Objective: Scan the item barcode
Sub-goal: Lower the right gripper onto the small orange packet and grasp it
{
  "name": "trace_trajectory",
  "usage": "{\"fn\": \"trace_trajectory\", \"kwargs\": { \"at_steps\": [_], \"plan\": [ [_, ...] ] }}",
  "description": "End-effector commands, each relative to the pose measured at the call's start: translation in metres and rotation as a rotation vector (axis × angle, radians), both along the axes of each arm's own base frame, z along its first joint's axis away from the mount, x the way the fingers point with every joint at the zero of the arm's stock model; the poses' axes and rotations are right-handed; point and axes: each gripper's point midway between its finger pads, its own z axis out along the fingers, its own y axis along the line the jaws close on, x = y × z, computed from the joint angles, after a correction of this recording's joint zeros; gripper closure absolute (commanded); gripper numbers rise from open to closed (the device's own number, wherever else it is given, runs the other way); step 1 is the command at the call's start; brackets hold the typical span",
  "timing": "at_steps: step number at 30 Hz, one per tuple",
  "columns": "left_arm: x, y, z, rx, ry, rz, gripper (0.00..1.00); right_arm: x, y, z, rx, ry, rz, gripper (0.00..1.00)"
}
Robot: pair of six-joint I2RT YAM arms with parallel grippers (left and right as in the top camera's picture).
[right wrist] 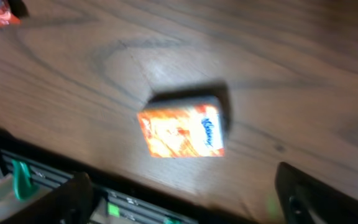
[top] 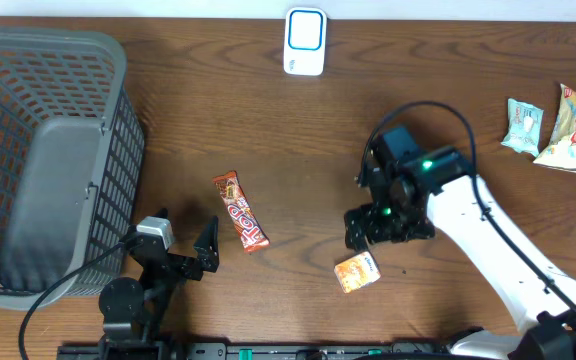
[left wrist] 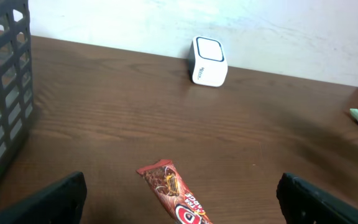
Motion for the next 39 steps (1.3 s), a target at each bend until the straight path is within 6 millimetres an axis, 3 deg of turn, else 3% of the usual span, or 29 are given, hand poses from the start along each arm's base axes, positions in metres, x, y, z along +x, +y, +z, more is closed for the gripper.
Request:
{"fn": "trace_trajectory", "kwargs": {
  "at_steps": [1,3,13,20,27,29,32,35,39],
  "plan": [
    [-0.001,0.001,-0.013,0.017,0.035,0.001,0.02,-0.011,0.016,-0.012,0.108,0.033,0.034,0.25],
    [-0.001,0.001,-0.013,0.017,0.035,0.001,0.02,-0.011,0.015,-0.024,0.105,0.015,0.034,0.39],
    [-0.001,0.001,-0.013,0.017,0.035,0.001,0.02,-0.012,0.006,-0.076,0.089,-0.059,0.031,0.32],
    [-0.001,0.001,-0.013,0.017,0.035,0.001,0.02,-0.016,-0.003,-0.086,0.051,-0.067,0.030,0.40],
    [-0.001,0.001,-0.013,0.017,0.035,0.001,0.02,-0.024,-0.007,-0.092,0.041,-0.046,0.030,0.59],
    [-0.001,0.001,-0.013,0.017,0.035,0.001,0.02,-0.024,-0.007,-0.093,0.042,-0.047,0.029,0.73],
    [-0.001,0.001,-0.013,0.017,0.035,0.001,0.02,-0.024,-0.007,-0.093,0.043,-0.047,0.030,0.76],
    [-0.001,0.001,-0.013,0.017,0.035,0.001,0.02,-0.025,-0.004,-0.092,0.059,-0.042,0.031,0.98],
    [-0.001,0.001,-0.013,0.017,0.035,0.001,0.02,-0.025,0.017,-0.084,0.181,-0.029,0.034,0.99]
  ]
}}
